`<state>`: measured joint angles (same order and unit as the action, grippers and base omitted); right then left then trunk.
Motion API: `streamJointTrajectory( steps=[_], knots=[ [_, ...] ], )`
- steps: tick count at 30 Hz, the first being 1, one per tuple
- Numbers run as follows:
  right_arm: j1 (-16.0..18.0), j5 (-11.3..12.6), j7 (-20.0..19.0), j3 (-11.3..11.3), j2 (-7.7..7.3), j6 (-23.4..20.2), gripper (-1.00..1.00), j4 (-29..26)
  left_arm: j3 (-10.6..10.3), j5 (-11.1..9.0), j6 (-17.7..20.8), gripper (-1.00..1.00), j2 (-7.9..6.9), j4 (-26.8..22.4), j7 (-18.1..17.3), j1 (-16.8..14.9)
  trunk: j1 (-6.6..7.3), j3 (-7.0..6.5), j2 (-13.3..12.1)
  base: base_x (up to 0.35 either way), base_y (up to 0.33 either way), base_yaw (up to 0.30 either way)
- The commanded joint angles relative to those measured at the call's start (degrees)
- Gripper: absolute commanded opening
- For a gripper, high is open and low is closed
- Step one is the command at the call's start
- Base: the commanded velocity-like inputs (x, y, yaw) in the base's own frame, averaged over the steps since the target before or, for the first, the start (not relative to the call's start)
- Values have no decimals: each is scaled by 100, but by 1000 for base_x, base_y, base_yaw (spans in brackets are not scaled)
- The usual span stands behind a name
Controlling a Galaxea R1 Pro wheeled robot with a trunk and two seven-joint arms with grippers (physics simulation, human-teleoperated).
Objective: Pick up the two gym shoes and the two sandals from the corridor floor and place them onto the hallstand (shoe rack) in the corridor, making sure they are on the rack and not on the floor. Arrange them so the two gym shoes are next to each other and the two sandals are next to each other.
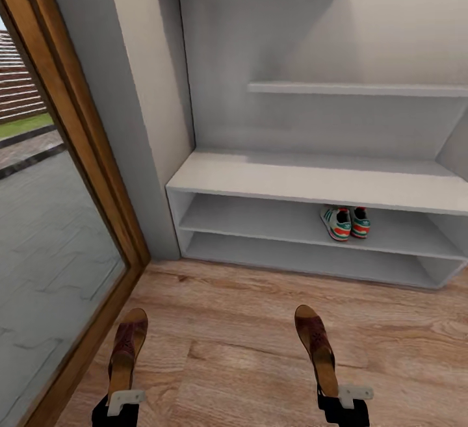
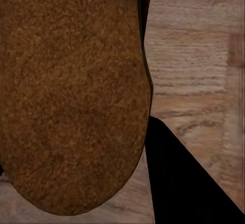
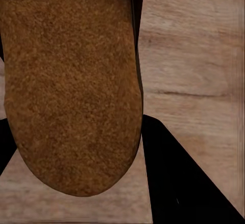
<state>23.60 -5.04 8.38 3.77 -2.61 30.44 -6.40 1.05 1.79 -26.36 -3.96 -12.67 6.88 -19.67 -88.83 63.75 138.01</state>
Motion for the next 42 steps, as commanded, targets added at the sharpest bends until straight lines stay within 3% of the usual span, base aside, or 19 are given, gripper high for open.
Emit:
streamJointTrajectory(
  steps=[1,22,28,31,34,35,38,39,42],
  knots=[
    [5,-32,14,36,4,15,-100,7,10,39,-11,-100,0,2,24,-1,1,4,2,3,7,-265],
    [5,-32,7,33,-6,15,-100,-1,53,-11,75,-100,-1,-12,40,-13,1,4,2,0,0,-236],
    [5,-32,-16,31,-115,15,-100,-2,37,-9,267,-100,26,-113,64,-154,1,4,2,0,0,-14],
    [5,-32,-20,28,-123,15,-100,-2,43,-11,863,-100,35,-170,90,-501,1,4,2,0,0,0],
    [5,-26,-1,32,-130,15,-100,5,44,-12,1740,-100,60,-373,104,-1016,1,4,2,0,0,0],
    [5,-24,7,35,-140,17,-100,7,39,-12,2470,-100,68,-512,79,-1400,1,4,2,0,0,0],
    [5,-19,12,35,-170,15,-100,7,37,-12,2887,-100,70,-545,60,-1668,1,4,2,0,0,0],
    [5,-15,20,43,-232,17,-100,0,36,-12,3296,-100,71,-551,58,-2037,1,4,2,0,0,0],
    [5,-10,22,44,-362,16,-100,4,42,-16,3670,-100,76,-553,59,-2326,1,4,2,0,0,0]
  ],
)
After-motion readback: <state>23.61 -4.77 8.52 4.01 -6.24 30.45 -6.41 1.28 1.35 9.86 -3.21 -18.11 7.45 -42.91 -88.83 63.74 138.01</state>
